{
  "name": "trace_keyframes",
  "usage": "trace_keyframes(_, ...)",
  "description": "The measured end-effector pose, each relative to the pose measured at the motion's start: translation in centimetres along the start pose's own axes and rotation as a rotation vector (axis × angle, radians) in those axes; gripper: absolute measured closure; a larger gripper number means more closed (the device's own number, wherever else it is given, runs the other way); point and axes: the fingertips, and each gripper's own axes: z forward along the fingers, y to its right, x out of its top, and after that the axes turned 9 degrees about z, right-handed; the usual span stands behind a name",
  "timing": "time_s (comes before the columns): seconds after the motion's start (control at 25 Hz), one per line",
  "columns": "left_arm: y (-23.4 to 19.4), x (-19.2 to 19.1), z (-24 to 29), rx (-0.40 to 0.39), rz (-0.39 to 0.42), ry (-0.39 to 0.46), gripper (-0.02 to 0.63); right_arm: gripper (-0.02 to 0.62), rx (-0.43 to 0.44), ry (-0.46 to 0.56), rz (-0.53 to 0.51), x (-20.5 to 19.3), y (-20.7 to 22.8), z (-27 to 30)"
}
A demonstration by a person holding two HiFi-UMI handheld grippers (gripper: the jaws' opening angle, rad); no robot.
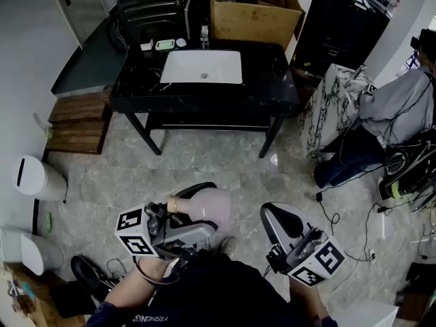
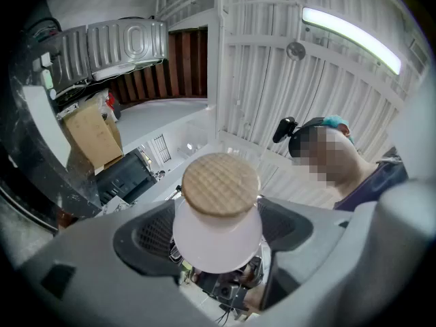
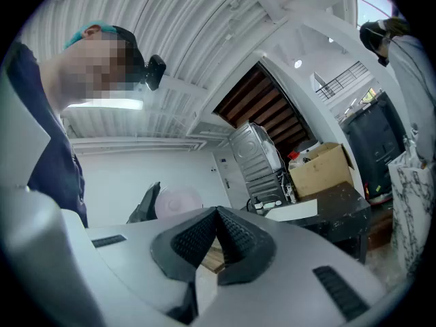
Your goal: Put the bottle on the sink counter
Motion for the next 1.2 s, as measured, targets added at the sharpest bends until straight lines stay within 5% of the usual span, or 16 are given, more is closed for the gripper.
trace_keyframes(1.2,1.1,-3.0,2.3,0.015,0.018,0.020,0.224,0.568,0.027,-0.025,0.037,-0.3,2.1,-3.3)
